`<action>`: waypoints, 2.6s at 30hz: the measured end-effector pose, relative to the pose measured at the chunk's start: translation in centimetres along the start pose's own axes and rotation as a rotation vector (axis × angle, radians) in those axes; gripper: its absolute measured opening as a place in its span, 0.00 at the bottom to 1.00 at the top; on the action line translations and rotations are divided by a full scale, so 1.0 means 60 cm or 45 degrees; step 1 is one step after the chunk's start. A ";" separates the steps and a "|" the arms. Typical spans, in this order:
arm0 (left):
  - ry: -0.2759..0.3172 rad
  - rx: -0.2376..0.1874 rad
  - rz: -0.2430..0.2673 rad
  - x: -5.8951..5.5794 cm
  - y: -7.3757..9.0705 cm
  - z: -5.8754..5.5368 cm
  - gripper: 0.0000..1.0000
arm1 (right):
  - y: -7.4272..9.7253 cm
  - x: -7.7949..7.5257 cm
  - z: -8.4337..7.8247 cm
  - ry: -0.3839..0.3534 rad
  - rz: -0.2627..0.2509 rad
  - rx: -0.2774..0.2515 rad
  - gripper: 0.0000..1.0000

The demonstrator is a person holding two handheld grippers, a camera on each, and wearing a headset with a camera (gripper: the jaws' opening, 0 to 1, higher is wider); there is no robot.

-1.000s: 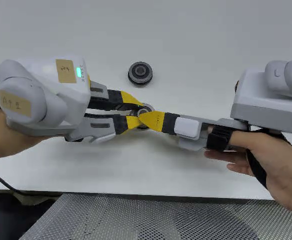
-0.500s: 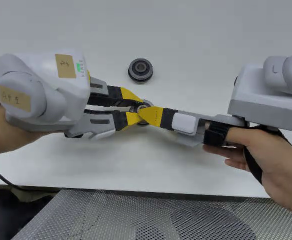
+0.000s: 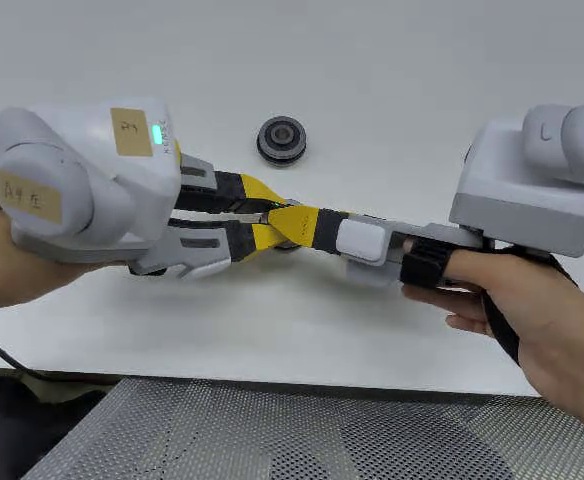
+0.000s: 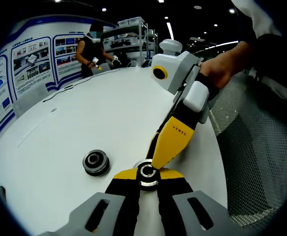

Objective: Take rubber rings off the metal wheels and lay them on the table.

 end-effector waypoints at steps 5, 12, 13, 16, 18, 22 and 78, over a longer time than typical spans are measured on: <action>-0.002 0.001 -0.005 0.000 0.000 0.000 0.12 | 0.003 0.001 -0.003 -0.023 -0.002 0.012 0.36; -0.001 0.008 -0.009 0.000 0.000 0.001 0.12 | 0.009 0.009 -0.026 -0.047 -0.003 0.049 0.40; -0.001 0.009 -0.006 0.001 0.000 0.000 0.12 | 0.009 0.008 -0.023 -0.018 0.006 0.025 0.40; 0.000 0.007 -0.004 0.002 0.000 0.000 0.12 | 0.011 0.004 -0.024 -0.053 0.006 -0.005 0.38; -0.002 0.009 -0.004 0.002 0.000 0.000 0.12 | 0.010 0.004 -0.022 -0.067 0.015 -0.014 0.38; -0.001 0.009 -0.003 0.002 0.000 0.000 0.12 | 0.009 0.004 -0.017 -0.085 0.025 -0.030 0.38; -0.012 0.008 0.003 0.003 -0.001 0.001 0.12 | 0.010 -0.011 0.002 0.069 -0.080 -0.024 0.00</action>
Point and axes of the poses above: the centre of the closed fingertips' face, and the gripper's own axes: y roughly backward along the fingers, x roughly to its left, z roughly out of its top, the point moved 3 cm from there along y, roughly backward along the fingers, and after that the axes turned 9 degrees about -x, right-handed, at the moved point
